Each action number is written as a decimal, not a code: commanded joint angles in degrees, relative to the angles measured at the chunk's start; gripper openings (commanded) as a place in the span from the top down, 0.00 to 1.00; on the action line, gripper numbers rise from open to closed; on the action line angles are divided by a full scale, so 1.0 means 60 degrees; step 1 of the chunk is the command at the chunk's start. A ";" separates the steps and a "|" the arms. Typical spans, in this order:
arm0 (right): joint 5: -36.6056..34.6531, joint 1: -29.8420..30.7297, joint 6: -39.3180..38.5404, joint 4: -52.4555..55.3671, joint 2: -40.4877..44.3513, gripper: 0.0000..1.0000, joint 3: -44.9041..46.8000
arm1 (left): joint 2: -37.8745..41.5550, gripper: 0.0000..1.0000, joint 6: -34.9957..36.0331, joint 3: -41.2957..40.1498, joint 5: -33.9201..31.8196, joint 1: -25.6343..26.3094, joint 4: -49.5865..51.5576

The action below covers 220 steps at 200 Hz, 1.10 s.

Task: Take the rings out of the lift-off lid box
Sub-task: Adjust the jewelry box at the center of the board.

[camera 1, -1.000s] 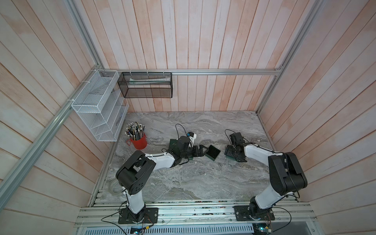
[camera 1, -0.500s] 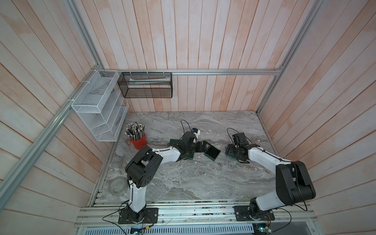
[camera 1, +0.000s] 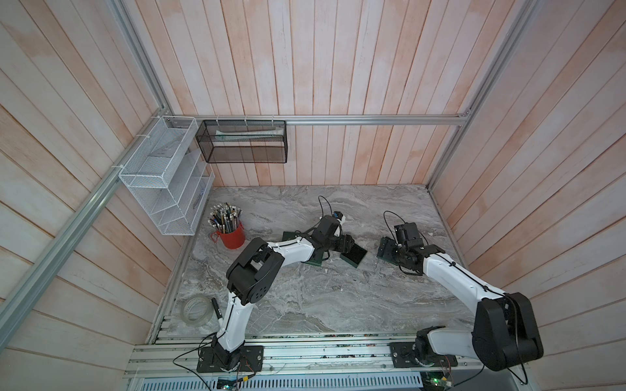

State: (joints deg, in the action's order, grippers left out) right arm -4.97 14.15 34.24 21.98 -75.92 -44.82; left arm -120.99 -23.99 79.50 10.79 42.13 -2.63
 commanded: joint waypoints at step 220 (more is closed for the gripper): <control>0.0345 0.1347 -0.0571 0.0234 -0.0879 0.24 -0.1147 | 0.1440 0.55 -0.1305 -0.1500 0.0315 0.0083 0.0304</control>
State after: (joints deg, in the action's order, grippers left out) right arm -3.27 20.86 32.23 22.98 -79.81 -48.99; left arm -116.36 -29.56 71.75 10.52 42.57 2.57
